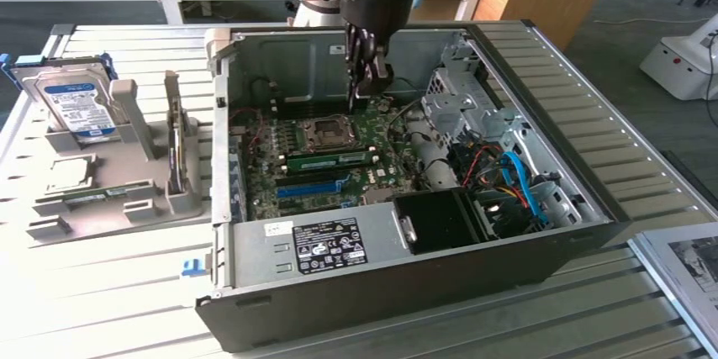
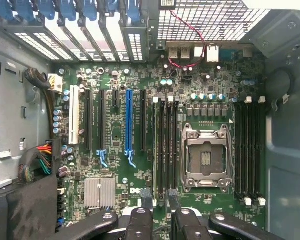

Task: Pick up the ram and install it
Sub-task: 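Insert the ram into the slot, then press down the ram until it locks into place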

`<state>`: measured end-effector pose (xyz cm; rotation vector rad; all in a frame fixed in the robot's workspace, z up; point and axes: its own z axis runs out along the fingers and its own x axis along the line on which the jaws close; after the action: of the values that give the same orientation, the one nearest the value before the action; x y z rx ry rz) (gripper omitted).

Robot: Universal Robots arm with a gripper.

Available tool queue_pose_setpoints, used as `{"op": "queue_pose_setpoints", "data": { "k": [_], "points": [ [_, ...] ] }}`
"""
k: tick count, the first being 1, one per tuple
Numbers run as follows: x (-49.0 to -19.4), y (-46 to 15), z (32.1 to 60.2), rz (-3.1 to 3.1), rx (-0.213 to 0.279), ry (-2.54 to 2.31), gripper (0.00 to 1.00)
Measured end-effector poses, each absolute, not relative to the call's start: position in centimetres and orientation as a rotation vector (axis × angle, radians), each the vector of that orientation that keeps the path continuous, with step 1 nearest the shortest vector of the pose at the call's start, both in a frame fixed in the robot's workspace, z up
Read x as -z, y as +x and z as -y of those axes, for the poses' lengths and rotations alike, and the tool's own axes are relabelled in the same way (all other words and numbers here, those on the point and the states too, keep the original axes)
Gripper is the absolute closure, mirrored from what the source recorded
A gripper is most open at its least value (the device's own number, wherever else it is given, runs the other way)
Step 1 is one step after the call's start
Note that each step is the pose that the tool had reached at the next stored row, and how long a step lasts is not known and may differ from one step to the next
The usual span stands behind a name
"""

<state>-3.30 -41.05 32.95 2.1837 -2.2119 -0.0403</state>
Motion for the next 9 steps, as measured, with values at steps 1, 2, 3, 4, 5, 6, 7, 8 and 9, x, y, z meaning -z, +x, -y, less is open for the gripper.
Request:
{"op": "queue_pose_setpoints", "data": {
  "k": [1,2,3,4,5,6,7,8,9],
  "points": [
    [-32.95,-3.30,41.05,2.212,0.040,2.184,0.75],
    [-32.96,-3.30,41.05,2.212,0.040,2.184,0.75],
    [-32.96,-3.30,41.05,2.212,0.040,2.184,0.75],
    [-32.96,-3.30,41.05,2.212,0.040,2.184,0.75],
    [-32.96,-3.30,41.05,2.212,0.040,2.184,0.75],
    [-32.96,-3.30,41.05,2.212,0.040,2.184,0.75],
    [-32.96,-3.30,41.05,2.212,0.040,2.184,0.75],
    [-32.96,-3.30,41.05,2.212,0.040,2.184,0.75],
    [-32.96,-3.30,41.05,2.212,0.040,2.184,0.75]
  ]
}}
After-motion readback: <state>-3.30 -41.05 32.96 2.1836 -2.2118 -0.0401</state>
